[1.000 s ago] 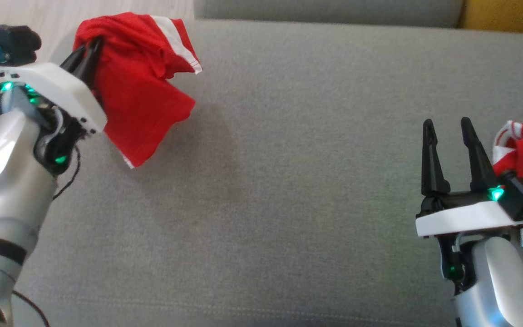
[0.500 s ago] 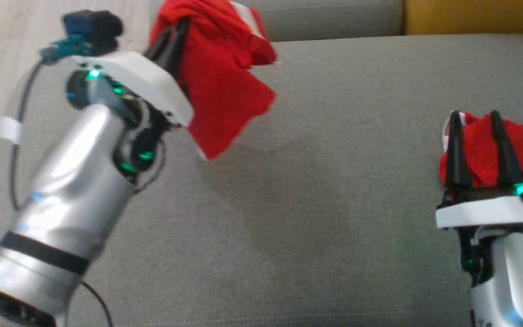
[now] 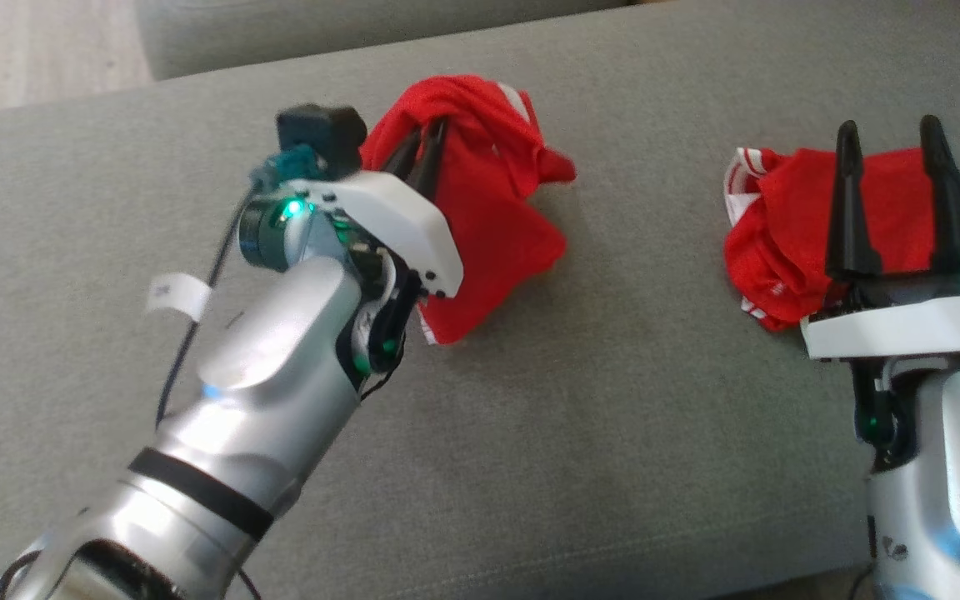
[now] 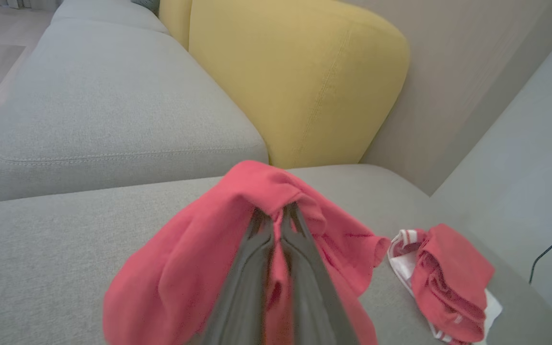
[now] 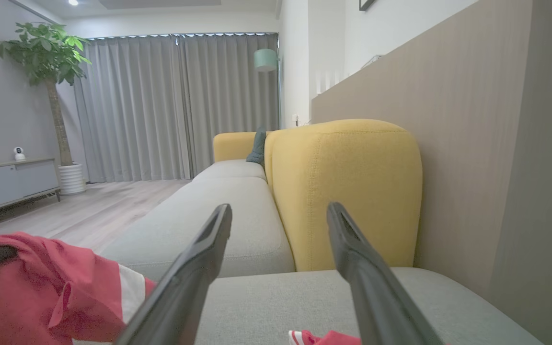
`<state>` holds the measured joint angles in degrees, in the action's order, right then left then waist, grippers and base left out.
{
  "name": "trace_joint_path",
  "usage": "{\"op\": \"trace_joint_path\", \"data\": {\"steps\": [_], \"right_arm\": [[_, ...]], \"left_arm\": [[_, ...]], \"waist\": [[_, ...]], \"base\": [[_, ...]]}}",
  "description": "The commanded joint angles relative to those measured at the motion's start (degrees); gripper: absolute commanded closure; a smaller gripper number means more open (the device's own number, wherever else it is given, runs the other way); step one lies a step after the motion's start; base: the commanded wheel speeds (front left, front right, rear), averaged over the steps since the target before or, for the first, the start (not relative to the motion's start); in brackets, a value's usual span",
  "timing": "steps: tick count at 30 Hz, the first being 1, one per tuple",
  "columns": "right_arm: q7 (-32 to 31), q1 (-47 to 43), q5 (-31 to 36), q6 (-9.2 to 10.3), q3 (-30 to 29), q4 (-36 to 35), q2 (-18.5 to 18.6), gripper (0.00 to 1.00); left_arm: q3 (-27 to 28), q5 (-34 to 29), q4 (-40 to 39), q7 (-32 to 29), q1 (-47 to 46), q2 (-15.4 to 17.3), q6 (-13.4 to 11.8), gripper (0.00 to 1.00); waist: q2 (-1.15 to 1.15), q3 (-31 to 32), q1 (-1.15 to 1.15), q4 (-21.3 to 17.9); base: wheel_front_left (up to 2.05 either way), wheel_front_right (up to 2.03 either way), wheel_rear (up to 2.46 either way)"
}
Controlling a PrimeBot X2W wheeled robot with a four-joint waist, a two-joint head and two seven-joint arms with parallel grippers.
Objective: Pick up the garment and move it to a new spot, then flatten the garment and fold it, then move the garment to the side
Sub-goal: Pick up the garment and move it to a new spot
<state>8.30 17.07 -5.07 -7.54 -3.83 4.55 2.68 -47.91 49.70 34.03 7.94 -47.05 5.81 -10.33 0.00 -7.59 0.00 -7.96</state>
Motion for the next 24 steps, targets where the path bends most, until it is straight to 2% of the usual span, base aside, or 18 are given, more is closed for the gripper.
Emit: {"op": "trace_joint_path", "data": {"steps": [1, 2, 3, 8, 13, 19, 24], "right_arm": [[0.09, 2.45, -0.6, 0.05, 1.7, -1.87, 0.2, 0.0], [0.25, 2.5, -0.84, 0.05, 1.94, -1.7, 0.2, 0.0], [0.42, 2.52, -1.08, 0.05, 2.18, -1.53, 0.2, 0.0], [1.19, 2.08, -1.6, 0.05, 2.41, -0.65, 0.2, 0.0], [1.48, 0.85, -1.57, 0.05, 1.58, 0.16, 0.2, 0.0], [1.26, -1.56, -1.67, 0.05, 0.94, 0.76, 0.2, 0.0], [1.04, -4.3, -2.34, 0.05, 0.62, 1.16, 0.2, 0.0]], "left_arm": [[1.14, -1.44, 0.29, 1.41, -2.91, 0.57, -0.45, 0.59], [0.99, -1.74, 1.72, 2.24, -3.11, 0.19, -0.41, 0.13], [1.2, -1.6, 3.09, 2.92, -3.21, -0.18, -0.39, 0.0], [3.78, -1.26, 6.66, 6.04, -4.37, -0.69, 0.77, 0.0], [8.41, -2.05, 5.33, 6.98, -3.57, 2.29, 2.23, 0.0], [16.11, -8.13, -4.35, 7.04, 3.74, 8.11, 2.23, 0.0], [21.76, -12.17, -13.31, 7.05, 15.32, 10.32, 2.07, 0.0]], "waist": [[0.0, -1.22, 0.0, -1.43], [0.0, -1.45, 0.0, -1.74], [0.0, -1.64, 0.0, -1.97], [0.0, -1.61, 0.0, -1.37], [0.0, 0.19, 0.0, 1.06], [0.0, 3.26, 0.0, 5.17], [0.0, 5.61, 0.0, 8.72]], "base": [[0.0, 0.0, 0.0], [0.0, 0.0, 0.0], [0.0, 0.0, 0.0], [0.0, 0.0, 0.0], [0.0, 0.0, 0.0], [0.0, 0.0, 0.0], [0.0, 0.0, 0.0]]}}
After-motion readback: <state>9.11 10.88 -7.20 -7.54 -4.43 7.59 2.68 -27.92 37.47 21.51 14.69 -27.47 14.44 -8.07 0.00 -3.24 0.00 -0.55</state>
